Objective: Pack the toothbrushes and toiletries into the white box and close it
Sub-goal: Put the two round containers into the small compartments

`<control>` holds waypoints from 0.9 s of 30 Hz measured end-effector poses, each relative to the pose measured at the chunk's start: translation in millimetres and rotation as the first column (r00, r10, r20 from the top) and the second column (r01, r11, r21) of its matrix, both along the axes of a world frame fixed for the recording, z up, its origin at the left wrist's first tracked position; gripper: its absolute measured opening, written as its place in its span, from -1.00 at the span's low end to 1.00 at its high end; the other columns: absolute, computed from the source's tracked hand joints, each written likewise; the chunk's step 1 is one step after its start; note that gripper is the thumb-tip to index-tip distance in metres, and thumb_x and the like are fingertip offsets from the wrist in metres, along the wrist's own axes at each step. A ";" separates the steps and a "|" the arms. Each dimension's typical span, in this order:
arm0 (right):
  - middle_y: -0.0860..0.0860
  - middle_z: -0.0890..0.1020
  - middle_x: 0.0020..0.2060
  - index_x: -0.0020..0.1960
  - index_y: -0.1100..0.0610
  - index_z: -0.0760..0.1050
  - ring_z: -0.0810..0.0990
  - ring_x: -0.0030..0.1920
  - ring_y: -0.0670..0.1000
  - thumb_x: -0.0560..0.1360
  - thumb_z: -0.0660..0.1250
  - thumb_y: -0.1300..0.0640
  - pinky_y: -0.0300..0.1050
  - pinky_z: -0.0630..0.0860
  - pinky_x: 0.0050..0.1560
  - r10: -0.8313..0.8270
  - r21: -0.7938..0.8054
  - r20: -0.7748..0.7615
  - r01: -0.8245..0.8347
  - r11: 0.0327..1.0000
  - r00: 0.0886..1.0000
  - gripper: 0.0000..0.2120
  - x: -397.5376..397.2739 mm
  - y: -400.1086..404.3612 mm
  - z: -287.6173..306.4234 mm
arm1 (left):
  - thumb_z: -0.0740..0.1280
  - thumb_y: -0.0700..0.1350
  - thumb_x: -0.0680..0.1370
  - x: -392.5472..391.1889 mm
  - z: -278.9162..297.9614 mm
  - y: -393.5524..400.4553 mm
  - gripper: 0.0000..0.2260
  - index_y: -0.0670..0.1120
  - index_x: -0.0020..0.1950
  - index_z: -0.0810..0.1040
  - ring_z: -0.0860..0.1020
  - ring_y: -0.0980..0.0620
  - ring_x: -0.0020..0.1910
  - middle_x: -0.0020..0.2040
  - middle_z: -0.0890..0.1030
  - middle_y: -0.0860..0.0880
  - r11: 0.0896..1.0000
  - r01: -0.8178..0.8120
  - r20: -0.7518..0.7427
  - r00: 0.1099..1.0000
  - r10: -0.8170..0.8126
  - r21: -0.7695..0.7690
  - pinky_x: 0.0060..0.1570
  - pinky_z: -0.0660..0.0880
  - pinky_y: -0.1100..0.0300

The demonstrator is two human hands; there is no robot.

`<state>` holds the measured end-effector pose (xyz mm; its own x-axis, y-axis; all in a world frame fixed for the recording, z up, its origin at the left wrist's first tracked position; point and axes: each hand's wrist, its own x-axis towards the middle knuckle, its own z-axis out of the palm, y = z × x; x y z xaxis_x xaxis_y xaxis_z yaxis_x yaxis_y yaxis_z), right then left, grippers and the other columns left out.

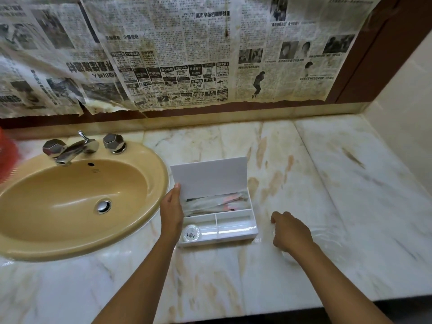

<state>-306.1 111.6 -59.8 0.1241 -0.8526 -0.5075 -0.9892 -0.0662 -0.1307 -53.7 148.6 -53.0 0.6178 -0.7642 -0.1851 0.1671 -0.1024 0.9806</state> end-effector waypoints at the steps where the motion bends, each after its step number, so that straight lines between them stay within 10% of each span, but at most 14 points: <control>1: 0.04 0.46 0.10 0.21 0.06 0.38 0.53 0.04 0.07 0.45 0.30 0.24 -0.15 0.48 -0.03 0.001 -0.012 0.002 -0.001 1.000 1.000 -0.65 0.0 0.2 -0.5 | 0.15 -0.10 0.69 -0.5 1.4 0.4 -0.76 0.10 -0.08 0.55 0.60 0.40 -0.24 -0.10 0.62 0.16 1.000 -0.003 0.004 1.000 0.003 -0.003 -0.26 0.45 0.54; 15: 0.06 0.57 0.08 0.15 0.14 0.51 0.57 0.04 0.09 0.47 0.24 0.27 -0.17 0.45 0.00 -0.013 -0.121 0.089 0.024 0.992 0.996 -0.74 8.3 -8.0 5.3 | 0.16 -0.10 0.69 0.5 0.8 0.8 -0.75 0.10 -0.11 0.56 0.59 0.40 -0.25 -0.16 0.62 0.21 1.000 -0.012 0.012 1.000 0.012 -0.002 -0.26 0.44 0.54; 27: 0.02 0.62 -0.09 -0.12 0.00 0.31 0.58 -0.04 0.11 0.42 0.35 -0.17 -0.14 0.36 -0.17 0.169 -0.326 0.298 -0.066 0.943 0.939 -0.70 82.3 17.1 78.3 | 0.19 -0.06 0.68 5.7 -4.7 0.4 -0.76 0.10 -0.11 0.59 0.60 0.37 -0.22 -0.22 0.67 0.20 1.000 0.005 0.017 1.000 -0.005 0.031 -0.24 0.45 0.52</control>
